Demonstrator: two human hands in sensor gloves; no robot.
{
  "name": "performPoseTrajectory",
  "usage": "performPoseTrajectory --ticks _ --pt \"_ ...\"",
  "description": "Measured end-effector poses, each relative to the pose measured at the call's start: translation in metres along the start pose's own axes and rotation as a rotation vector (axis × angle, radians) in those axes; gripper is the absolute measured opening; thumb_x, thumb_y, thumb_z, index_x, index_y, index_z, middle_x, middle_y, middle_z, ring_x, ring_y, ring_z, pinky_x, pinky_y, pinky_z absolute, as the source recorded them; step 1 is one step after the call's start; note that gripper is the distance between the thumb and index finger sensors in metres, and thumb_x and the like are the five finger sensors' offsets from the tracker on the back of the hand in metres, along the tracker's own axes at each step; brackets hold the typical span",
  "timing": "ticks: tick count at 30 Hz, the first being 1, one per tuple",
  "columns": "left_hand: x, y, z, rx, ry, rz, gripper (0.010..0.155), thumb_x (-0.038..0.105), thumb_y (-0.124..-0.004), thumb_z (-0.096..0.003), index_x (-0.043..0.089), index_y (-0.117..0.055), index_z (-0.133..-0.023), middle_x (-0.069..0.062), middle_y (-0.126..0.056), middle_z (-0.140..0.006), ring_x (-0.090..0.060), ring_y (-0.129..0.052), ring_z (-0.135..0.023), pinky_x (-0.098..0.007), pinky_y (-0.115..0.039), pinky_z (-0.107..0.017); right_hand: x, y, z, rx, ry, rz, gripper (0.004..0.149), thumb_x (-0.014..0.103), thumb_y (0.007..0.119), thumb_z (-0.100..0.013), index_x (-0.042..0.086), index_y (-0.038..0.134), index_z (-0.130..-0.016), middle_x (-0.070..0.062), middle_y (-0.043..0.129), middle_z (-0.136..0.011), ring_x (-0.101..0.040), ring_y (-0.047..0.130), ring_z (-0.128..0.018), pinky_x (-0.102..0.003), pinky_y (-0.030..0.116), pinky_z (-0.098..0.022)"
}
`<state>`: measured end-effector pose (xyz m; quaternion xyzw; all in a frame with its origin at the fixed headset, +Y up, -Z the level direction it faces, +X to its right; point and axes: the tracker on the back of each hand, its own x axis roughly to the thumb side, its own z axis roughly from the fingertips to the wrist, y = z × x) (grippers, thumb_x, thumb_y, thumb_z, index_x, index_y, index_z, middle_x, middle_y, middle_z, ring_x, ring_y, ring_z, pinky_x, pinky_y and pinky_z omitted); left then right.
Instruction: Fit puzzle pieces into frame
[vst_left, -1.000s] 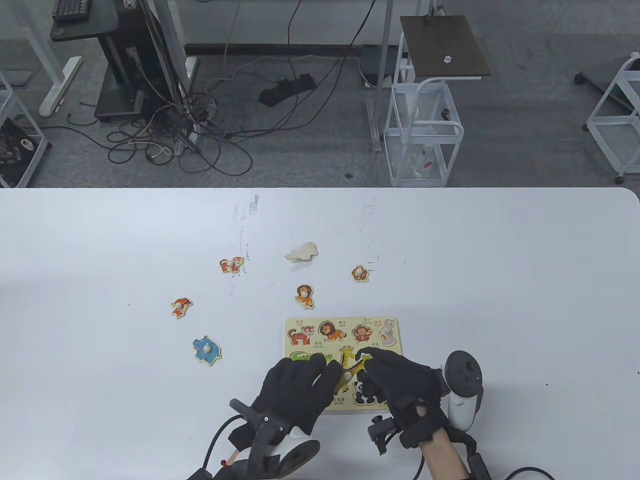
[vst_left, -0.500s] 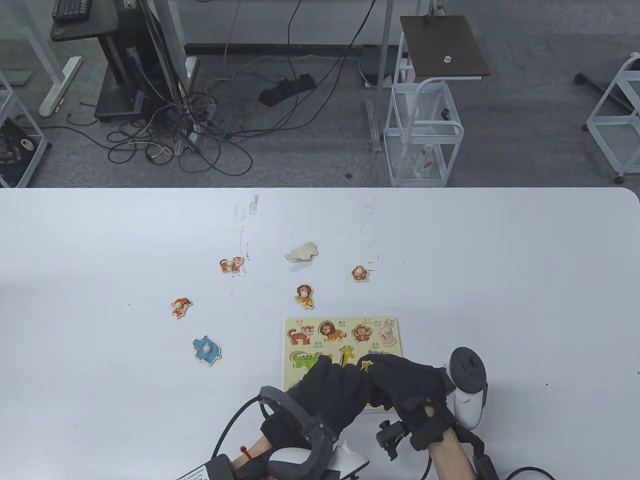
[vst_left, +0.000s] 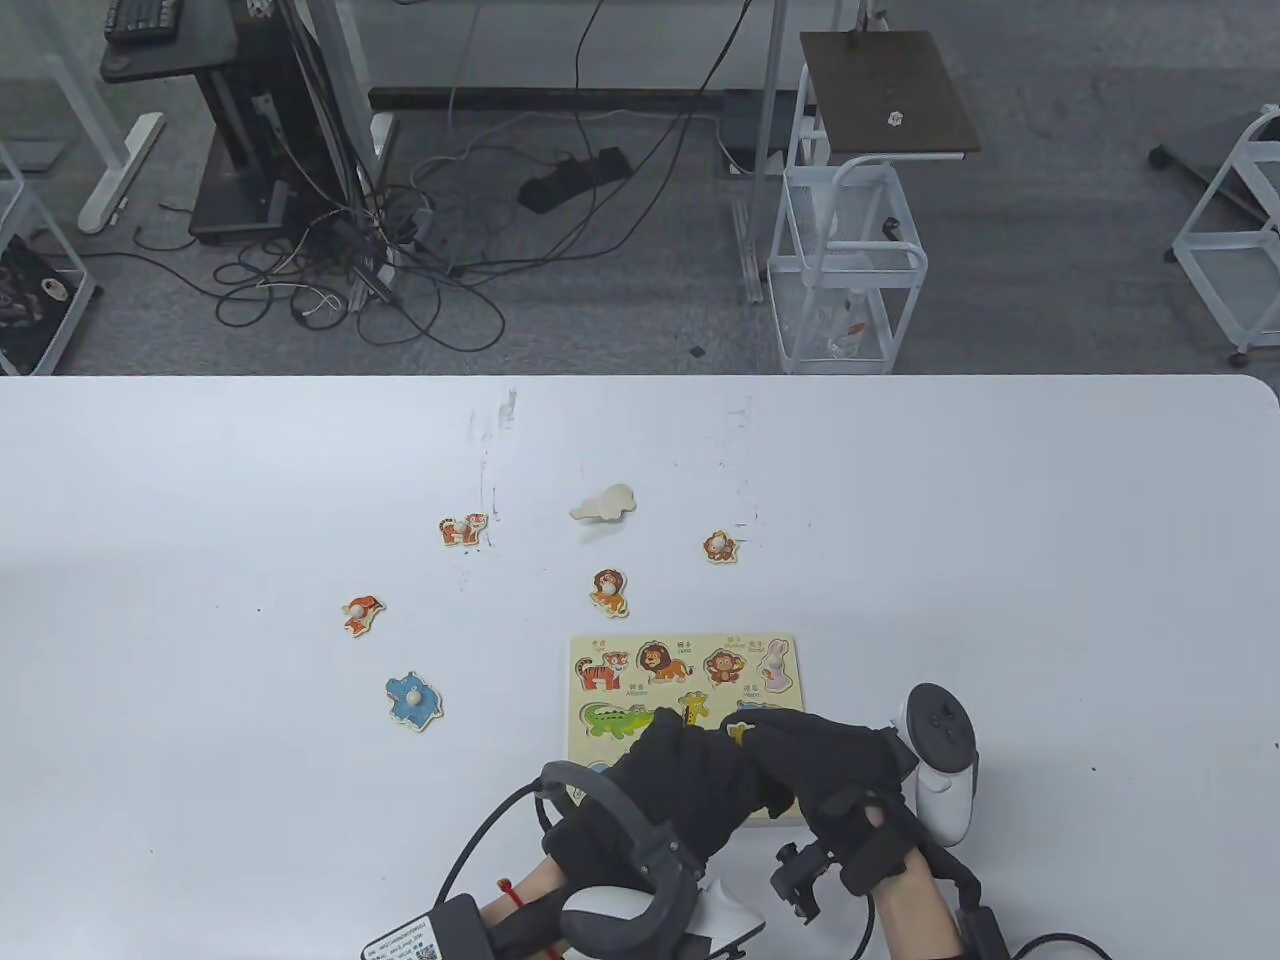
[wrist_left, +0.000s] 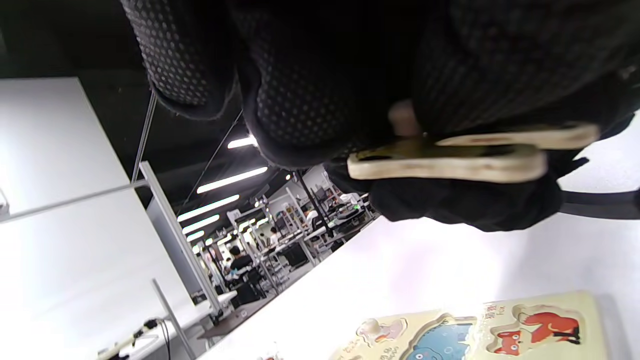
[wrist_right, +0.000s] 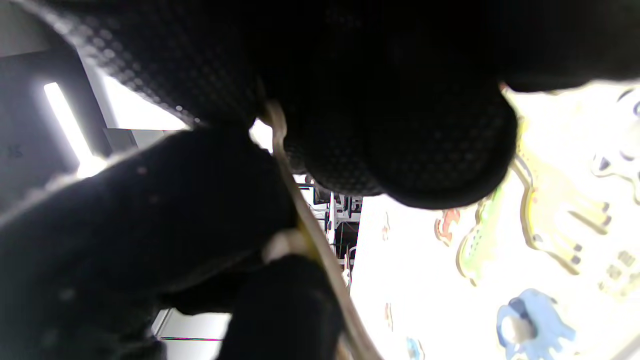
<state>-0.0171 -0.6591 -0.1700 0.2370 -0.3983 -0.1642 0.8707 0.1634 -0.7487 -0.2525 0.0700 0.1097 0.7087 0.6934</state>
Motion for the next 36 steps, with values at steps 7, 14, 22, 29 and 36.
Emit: performPoseTrajectory --ticks 7,14,22,29,36 --pt "-0.020 -0.024 -0.017 -0.143 0.112 0.155 0.048 0.047 -0.091 -0.0371 0.029 -0.091 -0.082 0.000 -0.105 -0.074 -0.013 -0.109 -0.051 -0.043 -0.087 -0.060 0.009 -0.019 0.005 -0.162 -0.077 0.252 0.050 0.044 0.088 -0.040 0.006 0.098 -0.071 -0.017 0.101 -0.062 -0.037 0.106 -0.032 -0.050 0.087 -0.023" --pt "-0.028 -0.070 -0.028 -0.331 0.203 0.332 0.048 0.046 -0.091 -0.0380 0.028 -0.091 -0.083 0.000 -0.105 -0.075 -0.013 -0.109 -0.051 -0.044 -0.087 -0.059 0.013 -0.043 0.012 -0.320 -0.110 0.394 0.053 0.044 0.088 -0.039 0.007 0.095 -0.077 -0.017 0.097 -0.070 -0.040 0.104 -0.042 -0.054 0.085 -0.031" --pt "-0.024 -0.108 -0.035 -0.467 0.239 0.319 0.048 0.046 -0.091 -0.0385 0.028 -0.090 -0.083 -0.001 -0.105 -0.075 -0.013 -0.109 -0.051 -0.044 -0.087 -0.059 0.010 -0.047 0.014 -0.488 -0.123 0.572 0.052 0.044 0.083 -0.040 0.008 0.094 -0.077 -0.018 0.096 -0.071 -0.042 0.103 -0.045 -0.057 0.083 -0.036" --pt "-0.021 -0.117 -0.040 -0.529 0.250 0.313 0.049 0.046 -0.091 -0.0386 0.027 -0.090 -0.083 -0.001 -0.105 -0.075 -0.014 -0.109 -0.052 -0.044 -0.087 -0.059 0.011 -0.050 0.016 -0.497 -0.123 0.522 0.051 0.043 0.083 -0.041 0.008 0.095 -0.076 -0.018 0.096 -0.070 -0.042 0.103 -0.044 -0.057 0.083 -0.036" --pt "-0.019 -0.124 -0.044 -0.560 0.259 0.314 0.048 0.045 -0.091 -0.0388 0.027 -0.090 -0.083 -0.001 -0.105 -0.075 -0.014 -0.109 -0.052 -0.044 -0.086 -0.060 0.011 -0.049 0.016 -0.494 -0.121 0.526 0.051 0.043 0.082 -0.041 0.008 0.095 -0.076 -0.017 0.096 -0.070 -0.041 0.103 -0.043 -0.057 0.083 -0.036"
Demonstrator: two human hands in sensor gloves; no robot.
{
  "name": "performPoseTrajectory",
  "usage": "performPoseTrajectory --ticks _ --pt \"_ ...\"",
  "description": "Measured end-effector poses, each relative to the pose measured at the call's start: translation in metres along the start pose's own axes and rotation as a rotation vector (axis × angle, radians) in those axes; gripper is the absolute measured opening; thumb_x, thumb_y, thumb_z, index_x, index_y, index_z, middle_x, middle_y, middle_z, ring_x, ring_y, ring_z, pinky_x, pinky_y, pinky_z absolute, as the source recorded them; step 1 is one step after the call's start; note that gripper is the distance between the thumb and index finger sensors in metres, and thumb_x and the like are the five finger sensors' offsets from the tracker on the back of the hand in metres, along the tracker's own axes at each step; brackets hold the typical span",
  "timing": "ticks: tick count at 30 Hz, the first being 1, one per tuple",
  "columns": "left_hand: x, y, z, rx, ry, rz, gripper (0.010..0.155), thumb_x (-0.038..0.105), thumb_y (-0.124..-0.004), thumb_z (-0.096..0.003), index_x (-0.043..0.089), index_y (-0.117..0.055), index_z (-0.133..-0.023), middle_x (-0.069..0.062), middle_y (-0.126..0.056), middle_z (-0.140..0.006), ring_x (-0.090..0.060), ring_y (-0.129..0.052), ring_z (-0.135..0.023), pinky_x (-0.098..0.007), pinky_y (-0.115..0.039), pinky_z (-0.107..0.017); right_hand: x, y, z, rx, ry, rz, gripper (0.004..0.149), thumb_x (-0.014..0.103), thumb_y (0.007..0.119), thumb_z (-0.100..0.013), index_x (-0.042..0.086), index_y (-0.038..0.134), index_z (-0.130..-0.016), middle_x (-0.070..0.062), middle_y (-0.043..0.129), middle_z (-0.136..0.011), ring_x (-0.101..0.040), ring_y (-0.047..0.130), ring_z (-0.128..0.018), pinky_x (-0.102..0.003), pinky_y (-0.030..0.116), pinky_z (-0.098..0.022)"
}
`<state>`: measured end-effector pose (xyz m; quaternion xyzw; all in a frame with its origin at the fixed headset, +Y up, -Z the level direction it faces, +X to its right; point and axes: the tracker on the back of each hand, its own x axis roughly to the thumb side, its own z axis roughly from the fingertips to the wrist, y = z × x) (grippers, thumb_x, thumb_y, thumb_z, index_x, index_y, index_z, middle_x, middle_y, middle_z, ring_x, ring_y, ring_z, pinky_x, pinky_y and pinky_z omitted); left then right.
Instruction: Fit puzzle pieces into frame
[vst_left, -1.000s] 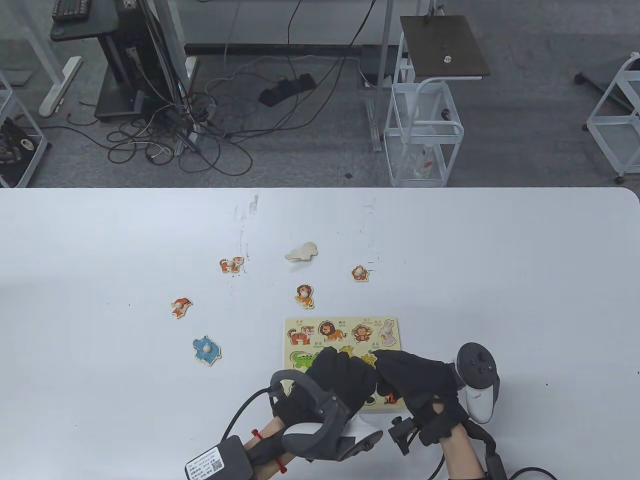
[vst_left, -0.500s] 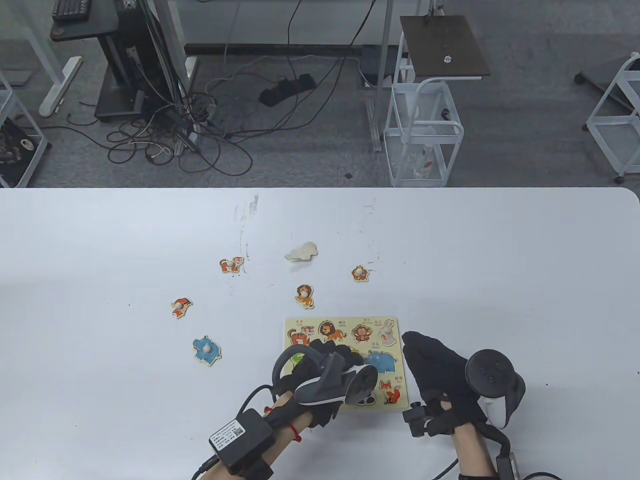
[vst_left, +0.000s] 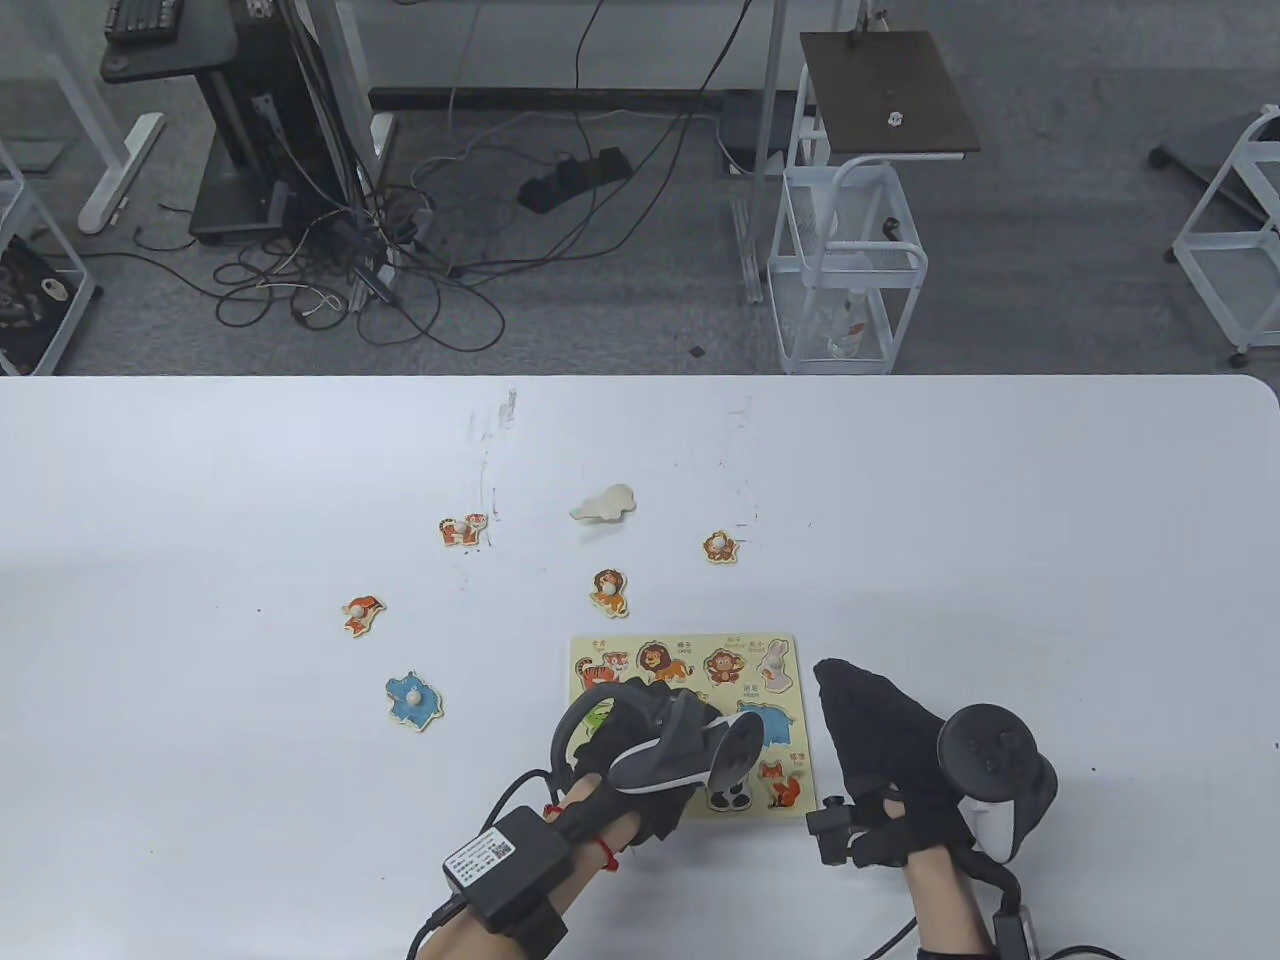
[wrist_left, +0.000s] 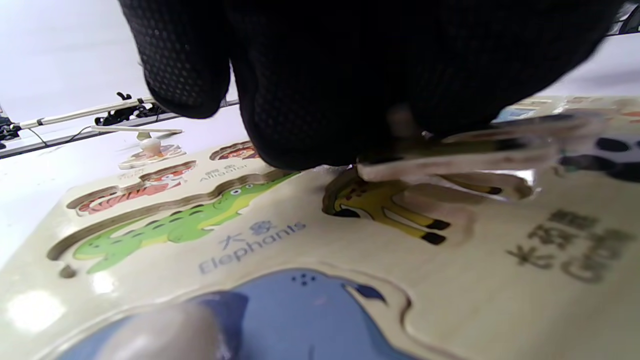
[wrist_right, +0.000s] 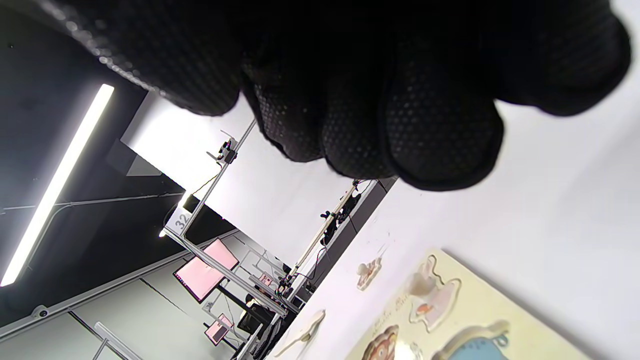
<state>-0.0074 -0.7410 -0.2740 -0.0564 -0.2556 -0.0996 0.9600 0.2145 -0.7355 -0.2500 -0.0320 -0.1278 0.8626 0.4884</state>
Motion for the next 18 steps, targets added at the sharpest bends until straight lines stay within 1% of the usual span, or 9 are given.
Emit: performPoseTrajectory --ticks 18 --pt "0.0000 0.0035 -0.0028 -0.028 0.002 -0.040 0.048 0.043 -0.092 -0.0387 0.027 -0.090 -0.084 -0.001 -0.104 -0.077 -0.015 -0.108 -0.054 -0.045 -0.086 -0.061 0.0001 0.0012 0.0000 0.006 0.005 0.010 0.051 0.043 0.082 -0.041 0.008 0.095 -0.076 -0.018 0.097 -0.069 -0.041 0.103 -0.042 -0.057 0.083 -0.034"
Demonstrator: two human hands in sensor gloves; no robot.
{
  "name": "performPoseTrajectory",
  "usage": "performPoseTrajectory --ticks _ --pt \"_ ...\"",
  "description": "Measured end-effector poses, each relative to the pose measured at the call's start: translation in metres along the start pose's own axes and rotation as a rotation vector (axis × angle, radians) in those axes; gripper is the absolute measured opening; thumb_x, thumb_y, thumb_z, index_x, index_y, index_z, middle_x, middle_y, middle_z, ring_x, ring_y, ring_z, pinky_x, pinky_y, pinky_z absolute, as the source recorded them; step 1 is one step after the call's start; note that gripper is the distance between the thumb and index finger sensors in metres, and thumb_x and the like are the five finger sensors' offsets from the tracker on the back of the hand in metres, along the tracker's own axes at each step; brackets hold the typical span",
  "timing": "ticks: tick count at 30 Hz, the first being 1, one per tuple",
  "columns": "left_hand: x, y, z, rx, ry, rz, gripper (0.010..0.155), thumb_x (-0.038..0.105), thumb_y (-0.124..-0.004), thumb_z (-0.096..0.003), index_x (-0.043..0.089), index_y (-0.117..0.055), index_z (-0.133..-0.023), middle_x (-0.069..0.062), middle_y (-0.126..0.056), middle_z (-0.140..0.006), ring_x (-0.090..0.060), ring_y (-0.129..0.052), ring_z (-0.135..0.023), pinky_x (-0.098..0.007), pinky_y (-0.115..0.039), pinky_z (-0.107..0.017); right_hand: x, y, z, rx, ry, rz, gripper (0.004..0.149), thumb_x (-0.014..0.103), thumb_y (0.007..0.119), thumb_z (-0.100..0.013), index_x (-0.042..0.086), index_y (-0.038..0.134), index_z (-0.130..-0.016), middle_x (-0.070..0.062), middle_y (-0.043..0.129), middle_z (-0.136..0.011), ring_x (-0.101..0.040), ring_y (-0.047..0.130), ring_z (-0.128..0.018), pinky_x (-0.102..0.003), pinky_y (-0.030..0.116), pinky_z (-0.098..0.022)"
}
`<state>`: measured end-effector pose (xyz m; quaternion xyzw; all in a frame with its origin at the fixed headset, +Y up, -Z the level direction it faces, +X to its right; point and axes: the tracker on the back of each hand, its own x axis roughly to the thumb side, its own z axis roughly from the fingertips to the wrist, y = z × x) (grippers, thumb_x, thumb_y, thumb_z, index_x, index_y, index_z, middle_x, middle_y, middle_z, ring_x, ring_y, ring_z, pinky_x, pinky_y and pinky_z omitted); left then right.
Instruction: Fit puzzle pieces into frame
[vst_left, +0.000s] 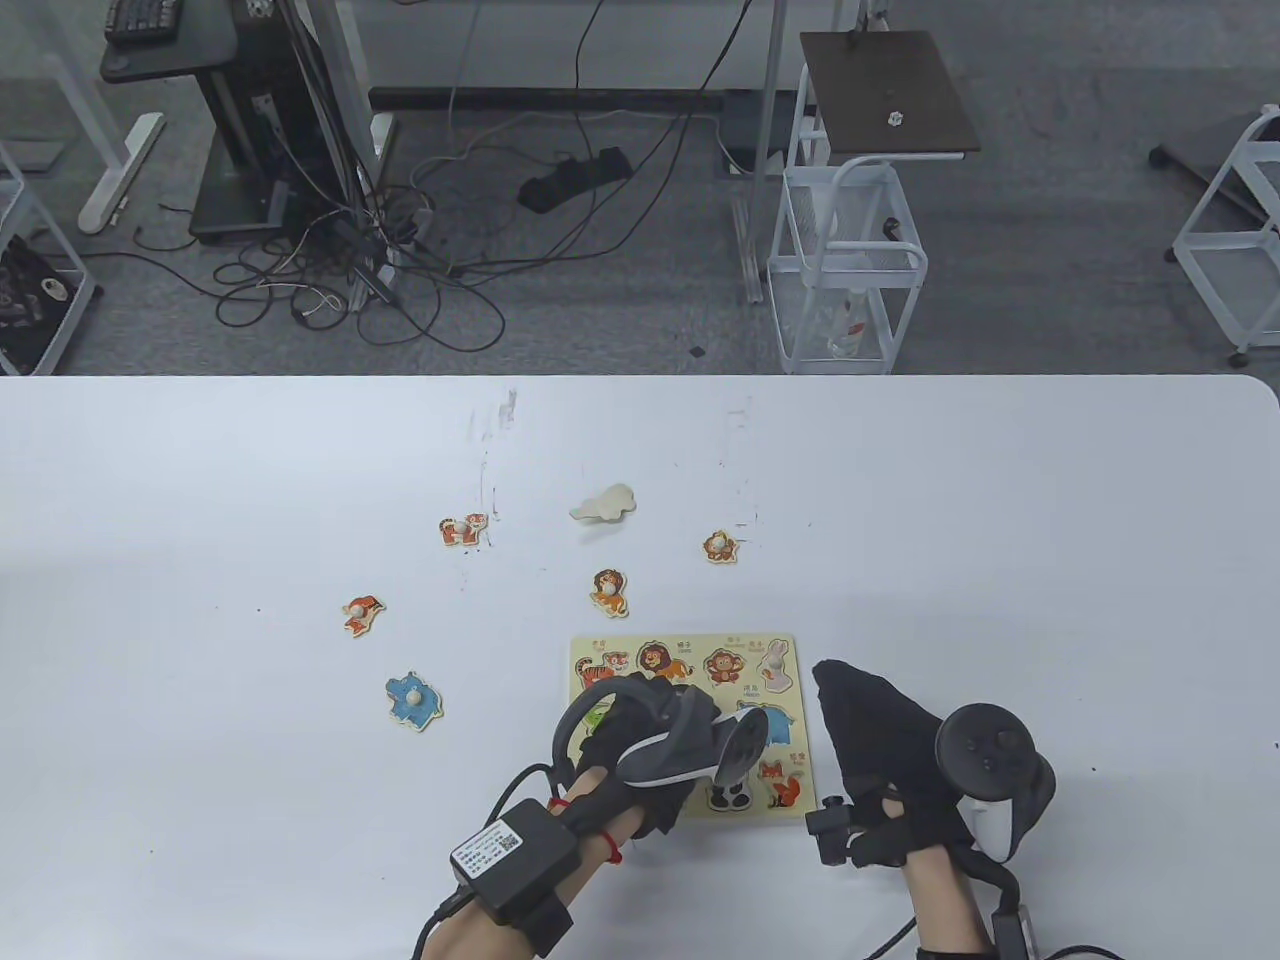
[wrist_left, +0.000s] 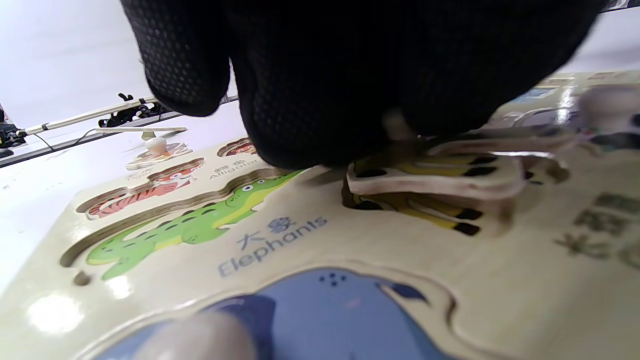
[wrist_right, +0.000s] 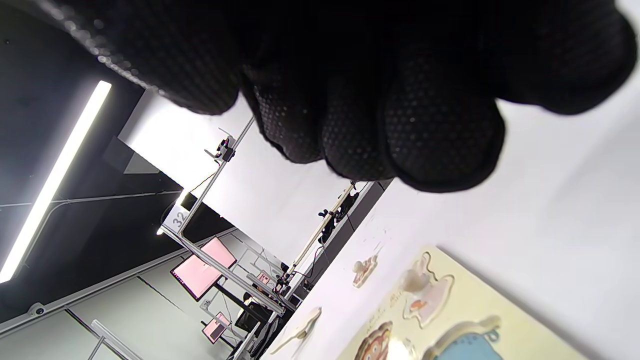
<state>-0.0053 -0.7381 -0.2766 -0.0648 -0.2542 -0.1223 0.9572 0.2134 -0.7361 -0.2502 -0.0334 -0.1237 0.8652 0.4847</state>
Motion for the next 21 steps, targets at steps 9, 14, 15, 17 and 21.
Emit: performPoseTrajectory --ticks 9,14,15,17,21 --pt "0.0007 0.0005 0.0013 0.013 -0.010 -0.020 0.048 0.043 -0.092 -0.0385 0.027 -0.090 -0.084 -0.001 -0.105 -0.077 -0.014 -0.109 -0.054 -0.044 -0.086 -0.060 -0.0001 0.0012 -0.0001 0.010 0.008 0.013 0.051 0.043 0.082 -0.041 0.008 0.095 -0.076 -0.018 0.097 -0.070 -0.041 0.103 -0.042 -0.057 0.083 -0.034" --pt "0.0013 0.0006 0.0026 0.031 -0.015 -0.036 0.048 0.043 -0.093 -0.0379 0.028 -0.090 -0.084 -0.001 -0.105 -0.076 -0.014 -0.109 -0.053 -0.044 -0.087 -0.060 0.0002 0.0022 -0.0004 0.019 0.006 0.013 0.052 0.044 0.082 -0.041 0.008 0.095 -0.076 -0.018 0.097 -0.070 -0.042 0.103 -0.042 -0.057 0.083 -0.034" --pt "0.0016 0.0005 0.0027 0.036 -0.015 -0.042 0.048 0.044 -0.093 -0.0376 0.028 -0.091 -0.083 -0.001 -0.105 -0.076 -0.013 -0.109 -0.053 -0.044 -0.087 -0.060 0.0002 0.0024 -0.0005 0.021 0.006 0.016 0.052 0.044 0.082 -0.041 0.008 0.095 -0.076 -0.018 0.097 -0.070 -0.041 0.103 -0.042 -0.057 0.083 -0.034" --pt "0.0019 0.0006 0.0036 0.044 -0.015 -0.049 0.048 0.044 -0.093 -0.0374 0.028 -0.090 -0.083 0.000 -0.105 -0.076 -0.013 -0.109 -0.053 -0.043 -0.087 -0.060 0.0002 0.0027 -0.0003 0.023 0.006 0.021 0.052 0.044 0.082 -0.041 0.008 0.095 -0.076 -0.018 0.097 -0.070 -0.042 0.103 -0.042 -0.057 0.083 -0.034" --pt "0.0014 -0.0012 0.0044 0.040 -0.001 -0.023 0.049 0.042 -0.094 -0.0376 0.028 -0.090 -0.084 -0.001 -0.103 -0.077 -0.014 -0.108 -0.055 -0.044 -0.085 -0.061 0.0004 0.0030 -0.0003 0.022 0.006 0.025 0.052 0.044 0.082 -0.041 0.008 0.095 -0.076 -0.018 0.096 -0.070 -0.042 0.103 -0.042 -0.057 0.083 -0.034"
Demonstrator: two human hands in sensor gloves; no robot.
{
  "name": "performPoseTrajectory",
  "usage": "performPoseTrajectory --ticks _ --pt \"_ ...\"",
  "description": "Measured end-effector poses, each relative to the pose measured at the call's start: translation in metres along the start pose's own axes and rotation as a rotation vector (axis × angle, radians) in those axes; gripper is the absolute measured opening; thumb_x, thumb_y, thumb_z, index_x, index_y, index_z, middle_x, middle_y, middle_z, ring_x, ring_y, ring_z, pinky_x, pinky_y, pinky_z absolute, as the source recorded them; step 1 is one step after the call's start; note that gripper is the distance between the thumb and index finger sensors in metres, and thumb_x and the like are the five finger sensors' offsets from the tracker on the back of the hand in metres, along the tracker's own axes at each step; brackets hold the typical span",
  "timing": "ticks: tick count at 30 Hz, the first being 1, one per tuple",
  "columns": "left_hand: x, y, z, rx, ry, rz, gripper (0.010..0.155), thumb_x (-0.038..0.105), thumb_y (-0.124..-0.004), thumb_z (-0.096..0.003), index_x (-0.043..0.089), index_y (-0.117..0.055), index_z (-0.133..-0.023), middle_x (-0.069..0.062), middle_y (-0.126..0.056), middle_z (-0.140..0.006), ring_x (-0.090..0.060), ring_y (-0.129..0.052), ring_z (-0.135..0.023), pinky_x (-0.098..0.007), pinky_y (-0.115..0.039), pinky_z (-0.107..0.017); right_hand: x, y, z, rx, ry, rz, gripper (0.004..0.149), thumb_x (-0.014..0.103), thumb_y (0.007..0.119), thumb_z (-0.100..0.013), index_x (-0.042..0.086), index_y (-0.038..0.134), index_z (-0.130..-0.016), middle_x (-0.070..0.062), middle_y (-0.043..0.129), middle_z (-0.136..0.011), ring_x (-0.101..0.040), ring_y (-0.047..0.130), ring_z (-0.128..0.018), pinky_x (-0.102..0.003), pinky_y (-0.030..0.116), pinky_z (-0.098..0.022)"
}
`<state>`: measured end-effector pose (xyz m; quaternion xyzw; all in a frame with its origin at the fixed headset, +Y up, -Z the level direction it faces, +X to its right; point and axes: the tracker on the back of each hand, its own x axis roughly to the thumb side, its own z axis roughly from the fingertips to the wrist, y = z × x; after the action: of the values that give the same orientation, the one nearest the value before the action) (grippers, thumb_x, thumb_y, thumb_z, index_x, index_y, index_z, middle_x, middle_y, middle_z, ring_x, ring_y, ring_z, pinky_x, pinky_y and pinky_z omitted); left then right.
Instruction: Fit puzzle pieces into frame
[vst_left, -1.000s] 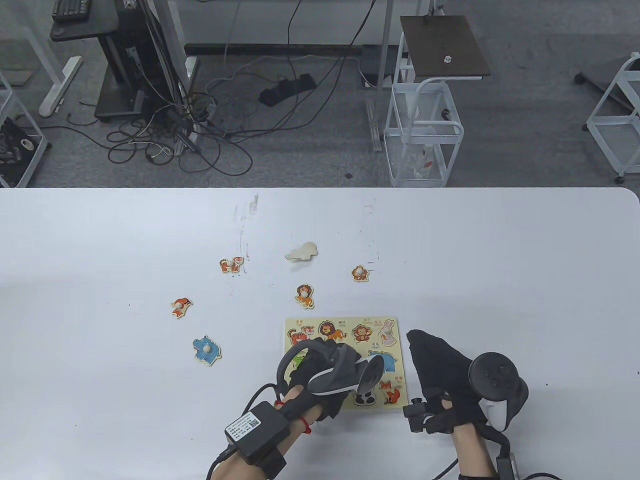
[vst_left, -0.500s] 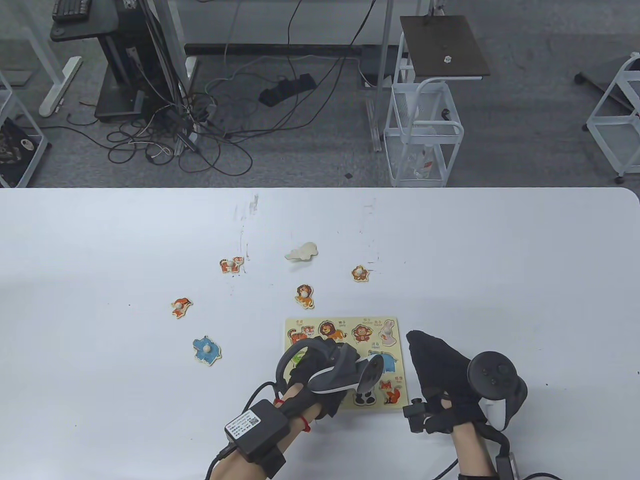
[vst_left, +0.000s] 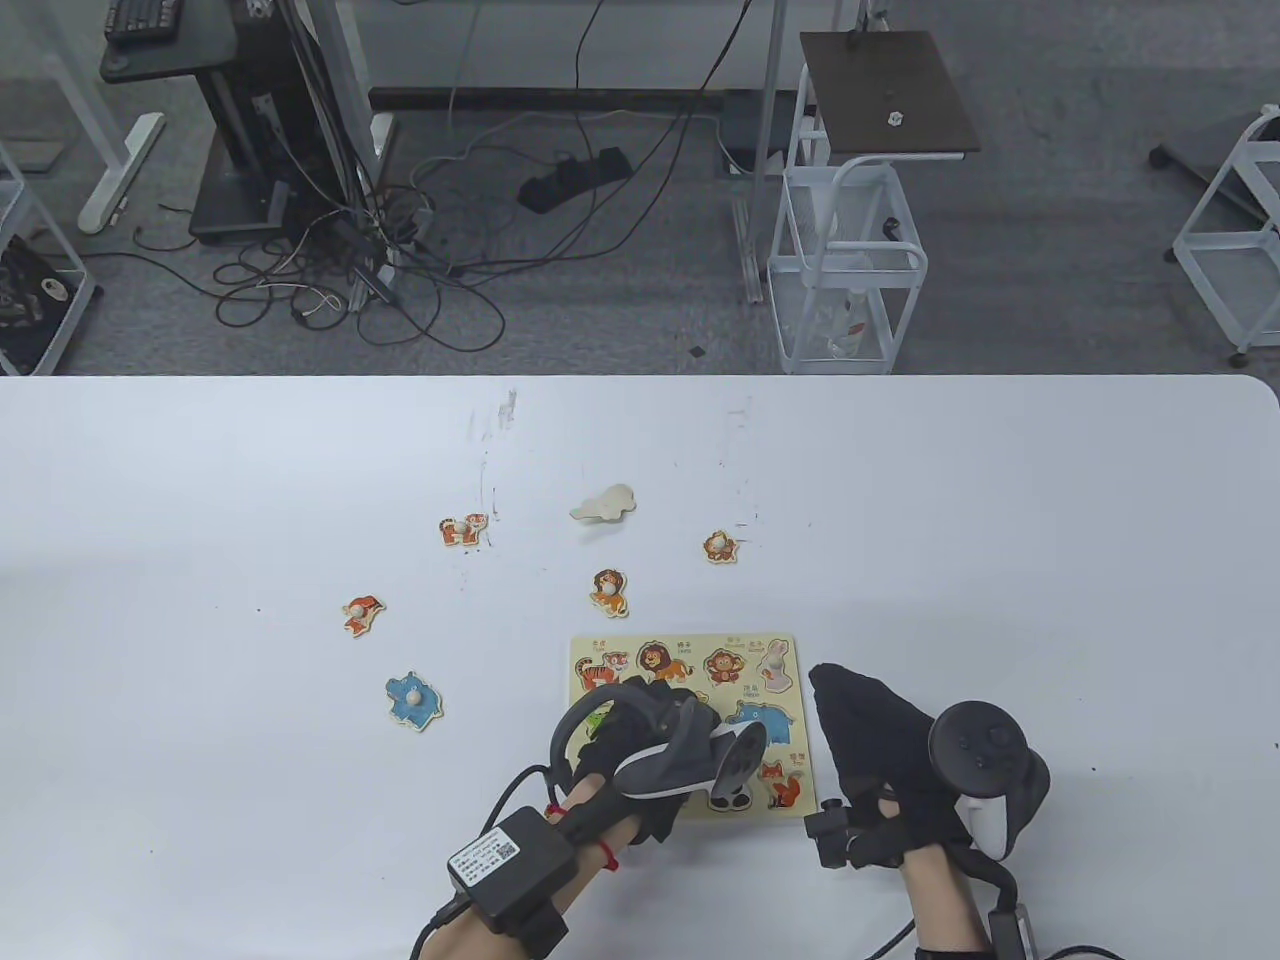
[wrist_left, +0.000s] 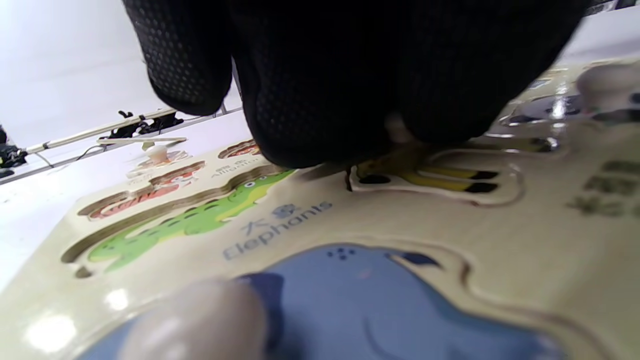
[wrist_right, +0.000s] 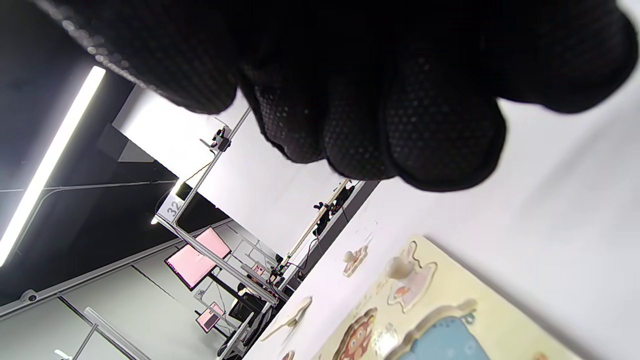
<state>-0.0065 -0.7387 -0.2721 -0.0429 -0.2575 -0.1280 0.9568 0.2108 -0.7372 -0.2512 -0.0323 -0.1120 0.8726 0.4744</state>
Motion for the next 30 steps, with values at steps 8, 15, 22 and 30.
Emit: performPoseTrajectory --ticks 8,15,22,30 --pt "-0.005 0.001 0.011 -0.032 0.010 -0.007 0.057 0.049 -0.088 -0.0386 0.031 -0.082 -0.092 0.000 -0.097 -0.088 -0.016 -0.105 -0.069 -0.045 -0.081 -0.066 0.001 0.004 0.001 0.010 -0.010 0.030 0.052 0.044 0.082 -0.041 0.008 0.095 -0.076 -0.018 0.097 -0.070 -0.042 0.103 -0.043 -0.057 0.083 -0.034" --pt "-0.045 0.016 0.053 0.050 0.083 0.206 0.063 0.053 -0.082 -0.0402 0.031 -0.074 -0.099 -0.008 -0.085 -0.102 -0.027 -0.098 -0.083 -0.051 -0.073 -0.071 0.004 0.007 0.003 0.017 -0.026 0.069 0.051 0.043 0.082 -0.041 0.008 0.095 -0.076 -0.018 0.096 -0.070 -0.042 0.103 -0.043 -0.057 0.083 -0.034" --pt "-0.094 0.014 0.107 0.225 0.190 0.393 0.059 0.053 -0.080 -0.0431 0.031 -0.077 -0.098 -0.008 -0.085 -0.103 -0.029 -0.097 -0.085 -0.052 -0.071 -0.072 0.005 0.013 0.003 0.051 -0.034 0.101 0.051 0.042 0.083 -0.041 0.009 0.095 -0.077 -0.017 0.096 -0.071 -0.042 0.103 -0.045 -0.057 0.083 -0.036" --pt "-0.124 -0.025 0.124 0.436 0.247 0.671 0.056 0.050 -0.075 -0.0466 0.028 -0.078 -0.098 -0.011 -0.082 -0.104 -0.034 -0.094 -0.090 -0.050 -0.068 -0.074 0.014 0.016 0.007 0.033 -0.069 0.163 0.049 0.037 0.088 -0.039 0.011 0.091 -0.080 -0.015 0.094 -0.074 -0.039 0.103 -0.049 -0.057 0.083 -0.039"
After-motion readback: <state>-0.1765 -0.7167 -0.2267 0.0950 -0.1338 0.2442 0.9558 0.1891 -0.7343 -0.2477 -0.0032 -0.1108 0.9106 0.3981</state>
